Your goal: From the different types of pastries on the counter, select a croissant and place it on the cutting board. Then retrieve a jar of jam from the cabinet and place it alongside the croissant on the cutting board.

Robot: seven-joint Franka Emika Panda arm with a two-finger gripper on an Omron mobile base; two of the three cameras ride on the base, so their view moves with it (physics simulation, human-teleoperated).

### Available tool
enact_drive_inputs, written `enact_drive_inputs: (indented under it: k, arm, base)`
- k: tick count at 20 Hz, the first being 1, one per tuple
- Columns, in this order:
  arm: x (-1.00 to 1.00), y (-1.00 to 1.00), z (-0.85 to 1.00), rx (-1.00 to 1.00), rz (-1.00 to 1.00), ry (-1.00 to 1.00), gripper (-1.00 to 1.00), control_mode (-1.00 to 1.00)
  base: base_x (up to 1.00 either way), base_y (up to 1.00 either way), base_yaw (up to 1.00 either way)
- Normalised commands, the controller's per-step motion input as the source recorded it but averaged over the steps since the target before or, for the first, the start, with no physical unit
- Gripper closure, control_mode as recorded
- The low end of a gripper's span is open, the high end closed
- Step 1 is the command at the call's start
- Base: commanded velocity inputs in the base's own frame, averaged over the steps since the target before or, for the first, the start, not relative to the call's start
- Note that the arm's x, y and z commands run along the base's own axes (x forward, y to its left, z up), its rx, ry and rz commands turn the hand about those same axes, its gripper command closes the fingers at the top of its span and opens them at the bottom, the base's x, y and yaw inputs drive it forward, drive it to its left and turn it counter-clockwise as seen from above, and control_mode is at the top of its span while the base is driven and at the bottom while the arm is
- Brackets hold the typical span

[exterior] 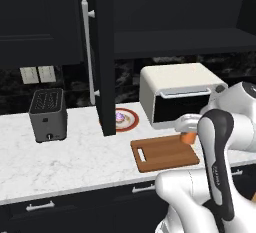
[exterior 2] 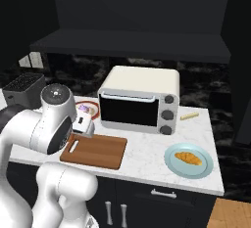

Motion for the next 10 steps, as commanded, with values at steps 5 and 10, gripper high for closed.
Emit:
enact_drive_inputs:
  k: [5,10]
  arm:
    - [-0.18,0.34,-0.27,-0.04,0.00,-0.12,1.00,-1.00]
    - [-0.22,0.52,-0.92,-0.42,-0.01,-0.21,1.00,-1.00]
  base:
    - [0.00,0.00,0.00]
    - [0.00,0.00,0.00]
